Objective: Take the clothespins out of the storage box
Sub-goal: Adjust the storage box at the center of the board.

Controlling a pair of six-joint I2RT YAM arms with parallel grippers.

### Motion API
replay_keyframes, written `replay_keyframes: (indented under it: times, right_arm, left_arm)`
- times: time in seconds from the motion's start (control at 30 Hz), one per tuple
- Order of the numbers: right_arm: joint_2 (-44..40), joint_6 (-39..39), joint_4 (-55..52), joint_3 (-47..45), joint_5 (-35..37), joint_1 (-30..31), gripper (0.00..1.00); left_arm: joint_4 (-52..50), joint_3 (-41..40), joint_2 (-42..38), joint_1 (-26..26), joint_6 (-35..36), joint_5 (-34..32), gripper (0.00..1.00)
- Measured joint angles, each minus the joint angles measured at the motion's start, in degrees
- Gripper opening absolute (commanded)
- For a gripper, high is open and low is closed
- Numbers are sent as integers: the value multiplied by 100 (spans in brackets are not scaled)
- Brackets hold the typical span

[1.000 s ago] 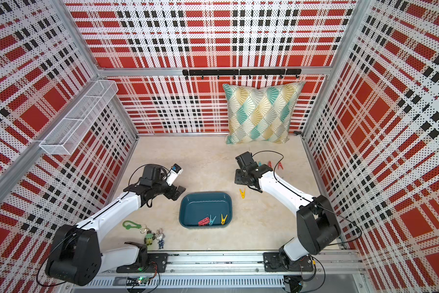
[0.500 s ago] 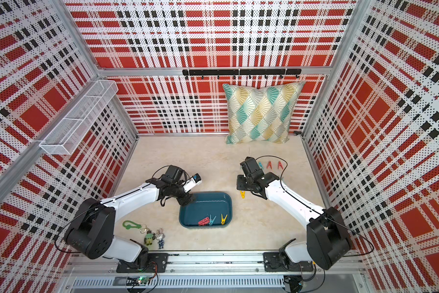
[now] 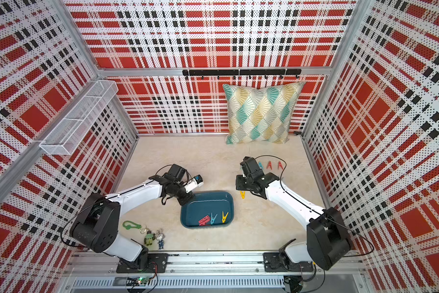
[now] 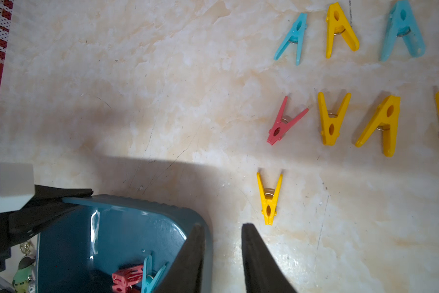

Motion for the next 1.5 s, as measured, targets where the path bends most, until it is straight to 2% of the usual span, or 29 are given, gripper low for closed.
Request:
replay_keyframes:
  times: [0.2,0.3,0.53,0.63,0.73,1.0,1.23,1.43,1.5]
  right_arm:
    - [-17,-22,-7,-17,-188,103,31]
    - [-17,-39,-90,39,-260,234,31]
    - [-17,-42,-177,407,-437,433,30]
    - [-17,-39,-184,479,-450,468,30]
    - [-22,-35,-205,479,-448,476,30]
    - [-109,-13,-214,479,-442,485,30]
    - [-111,-17,-212,457,-404,540,31]
    - [94,-44,-216,461,-188,866,35]
    - [260,-46,-234,483,-96,1036,36]
  left_arm:
    - [-238,160,168,13,216,92,0]
    - [-557,380,409,96,544,337,0]
    - [-2144,1700,1812,549,1611,1386,0]
    - [-2789,2094,2315,662,1794,1775,0]
    - [-3080,2111,2441,638,1801,1912,0]
    - [-2844,1864,2094,442,1294,1491,0]
    - [-1344,1005,968,74,417,459,0]
    - [-256,529,498,-96,-37,-160,0]
    - [-105,470,417,-96,-149,-326,7]
